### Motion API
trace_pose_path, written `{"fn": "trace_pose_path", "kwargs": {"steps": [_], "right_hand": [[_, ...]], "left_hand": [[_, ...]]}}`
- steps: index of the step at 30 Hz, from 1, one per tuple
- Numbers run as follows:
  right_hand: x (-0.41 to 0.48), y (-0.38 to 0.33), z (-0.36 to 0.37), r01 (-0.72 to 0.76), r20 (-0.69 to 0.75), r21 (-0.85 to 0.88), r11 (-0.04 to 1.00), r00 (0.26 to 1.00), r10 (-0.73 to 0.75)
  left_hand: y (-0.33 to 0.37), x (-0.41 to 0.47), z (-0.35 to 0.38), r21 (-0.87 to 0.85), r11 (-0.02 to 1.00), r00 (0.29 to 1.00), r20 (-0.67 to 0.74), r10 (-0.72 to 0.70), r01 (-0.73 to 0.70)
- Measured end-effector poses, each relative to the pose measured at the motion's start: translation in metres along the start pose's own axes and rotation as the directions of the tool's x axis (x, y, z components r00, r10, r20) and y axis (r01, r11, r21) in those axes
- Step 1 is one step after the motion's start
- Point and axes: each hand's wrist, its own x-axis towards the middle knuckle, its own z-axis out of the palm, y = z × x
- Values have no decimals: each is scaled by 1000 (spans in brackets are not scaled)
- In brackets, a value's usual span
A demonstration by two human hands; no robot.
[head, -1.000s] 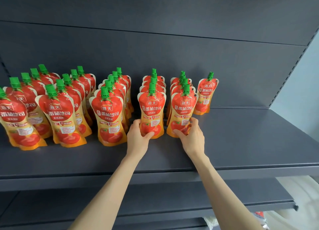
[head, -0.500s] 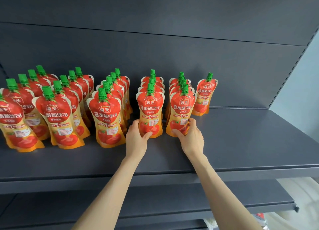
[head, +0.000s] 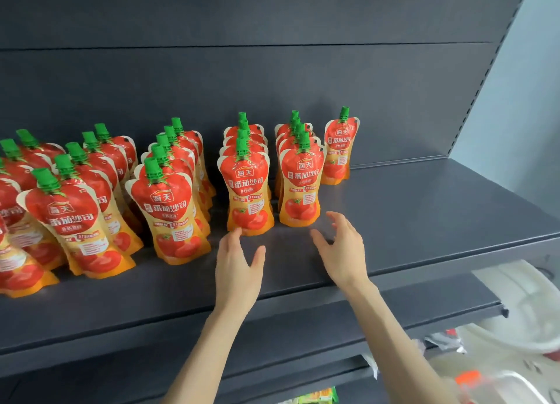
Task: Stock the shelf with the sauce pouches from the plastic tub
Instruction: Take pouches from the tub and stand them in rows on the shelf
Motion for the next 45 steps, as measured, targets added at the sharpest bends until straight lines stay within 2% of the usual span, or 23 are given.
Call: {"fn": "trace_pose_path", "kwargs": {"steps": [3,7,12,16,20,28,34,40,45], "right_hand": [[-26,8,-23,4,-20,19,1000,1000,-4],[-64,30,-65,24,-131,36,999,991,-20],[-133,100,-122,-125,-175,28,992,976,128],[-202,170,-178,-265,-155,-17,964,953,260],[-267,233,-239,-407,-166,-34,913,903,397],[-338,333,-316,-664,-192,43,747,728,658],[-337,401,-320,-750,-204,108,652,626,753],[-323,496,-283,-842,-179,189,506,477,861],[-320,584,-240,-918,-144,205,341,316,938]], "left_hand": [[11,-23,3,-39,988,987,51,153,-151],[38,-55,19,-171,946,942,148,300,-274],[60,-131,76,-252,924,850,377,368,-288],[71,-207,140,-246,940,778,533,333,-234],[83,-287,199,-200,957,671,682,290,-211],[109,-385,290,-121,980,436,882,180,-159],[106,-400,371,-42,987,299,950,87,-154],[61,-402,482,88,992,249,967,-62,-94],[12,-405,576,172,980,208,967,-149,-96]]}}
